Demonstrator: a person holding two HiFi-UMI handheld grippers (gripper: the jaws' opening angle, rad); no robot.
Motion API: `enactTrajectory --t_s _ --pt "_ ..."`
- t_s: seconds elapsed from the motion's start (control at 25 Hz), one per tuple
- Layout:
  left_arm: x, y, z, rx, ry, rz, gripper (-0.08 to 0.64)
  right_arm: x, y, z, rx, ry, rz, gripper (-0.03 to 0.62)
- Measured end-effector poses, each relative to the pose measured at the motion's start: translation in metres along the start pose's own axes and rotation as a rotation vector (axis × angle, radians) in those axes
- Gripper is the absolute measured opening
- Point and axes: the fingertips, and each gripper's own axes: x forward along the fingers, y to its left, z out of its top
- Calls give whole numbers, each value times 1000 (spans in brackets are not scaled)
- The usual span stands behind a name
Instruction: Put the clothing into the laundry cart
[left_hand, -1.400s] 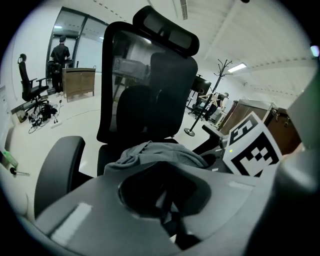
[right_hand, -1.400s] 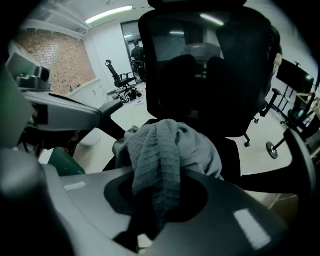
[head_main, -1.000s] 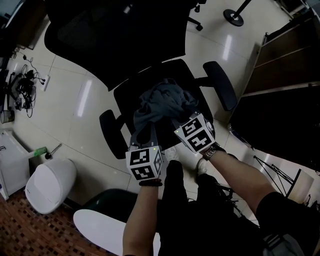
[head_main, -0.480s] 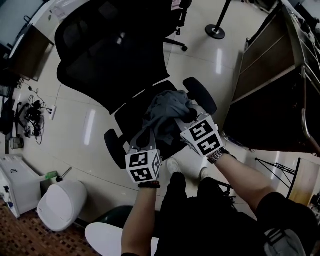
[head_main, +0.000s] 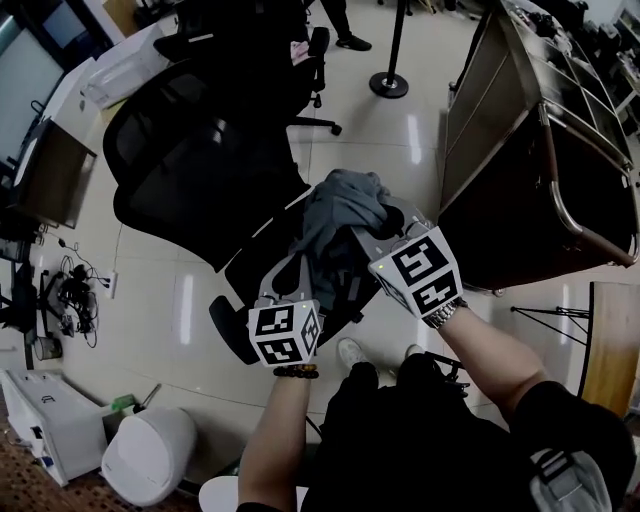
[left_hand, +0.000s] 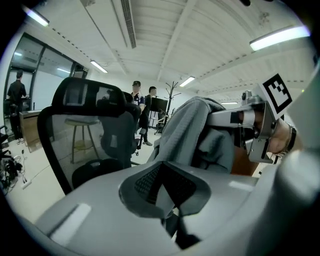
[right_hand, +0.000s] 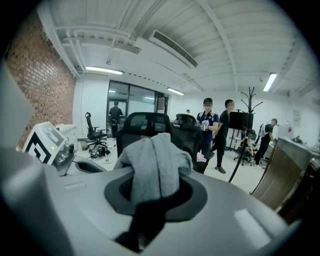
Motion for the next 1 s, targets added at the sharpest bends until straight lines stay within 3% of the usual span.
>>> enactTrajectory --t_s 0.6,1.0 --pt "-13 -154 123 163 -82 -258 3 -190 -75 133 -13 -191 -300 80" --pt "-6 -252 155 238 -90 -455 3 -307 -105 160 -1 -256 -515 80"
